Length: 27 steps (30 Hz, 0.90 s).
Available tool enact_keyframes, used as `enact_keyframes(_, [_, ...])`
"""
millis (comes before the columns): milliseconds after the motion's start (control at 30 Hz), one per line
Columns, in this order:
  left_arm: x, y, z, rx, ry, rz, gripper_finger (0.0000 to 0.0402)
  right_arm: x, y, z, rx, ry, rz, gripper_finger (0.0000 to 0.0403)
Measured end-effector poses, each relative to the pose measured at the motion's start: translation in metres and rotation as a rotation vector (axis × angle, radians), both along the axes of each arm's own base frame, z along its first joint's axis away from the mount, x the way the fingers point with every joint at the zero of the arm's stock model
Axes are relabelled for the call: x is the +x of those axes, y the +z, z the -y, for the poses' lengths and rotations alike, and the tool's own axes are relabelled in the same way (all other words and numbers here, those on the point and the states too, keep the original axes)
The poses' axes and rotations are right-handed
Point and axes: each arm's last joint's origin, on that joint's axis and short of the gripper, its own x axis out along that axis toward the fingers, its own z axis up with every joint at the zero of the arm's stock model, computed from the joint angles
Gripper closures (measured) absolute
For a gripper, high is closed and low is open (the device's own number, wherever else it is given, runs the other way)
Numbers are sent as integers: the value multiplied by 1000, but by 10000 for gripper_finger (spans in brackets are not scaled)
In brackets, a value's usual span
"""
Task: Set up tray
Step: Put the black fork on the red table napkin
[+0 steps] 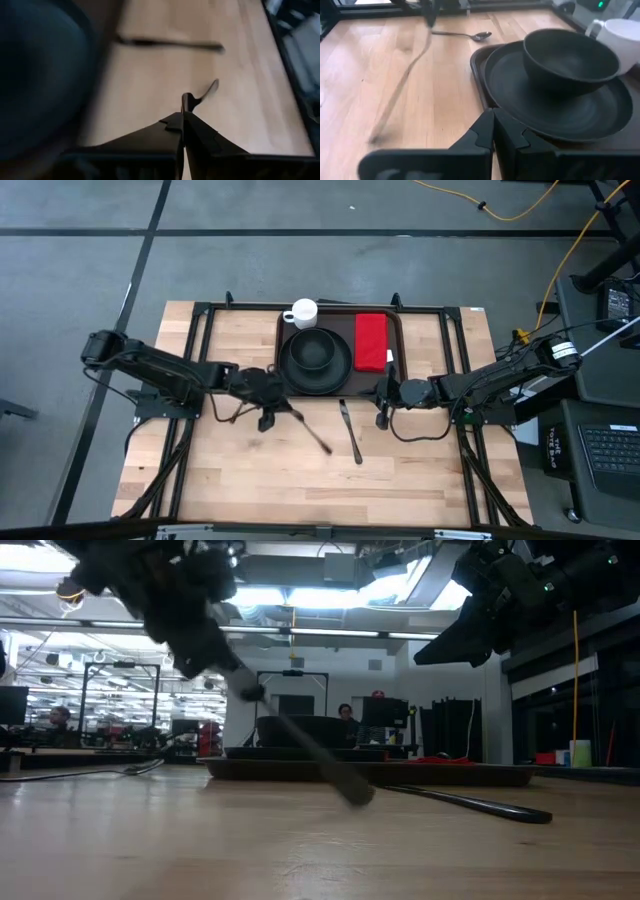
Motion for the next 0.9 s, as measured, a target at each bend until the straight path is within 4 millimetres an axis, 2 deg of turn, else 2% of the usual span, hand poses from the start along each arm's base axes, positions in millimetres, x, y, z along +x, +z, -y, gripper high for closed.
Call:
enact_keyframes(233, [-12,30,-7,147,132,169,401,4,9,-1,-76,36,66,389])
enact_keyframes(367, [-17,44,-10,224,199,254,401,11,25,-2,-144,61,103,389])
enact_keyframes(500, [-18,52,-15,351,323,308,401,20,53,-1,-211,-31,164,389])
enact_keyframes(633, [-16,60,-17,424,375,372,401,24,70,1,-307,-129,104,391])
enact_keyframes(900, [-17,65,-20,523,467,389,400,39,79,-4,-416,-131,27,392])
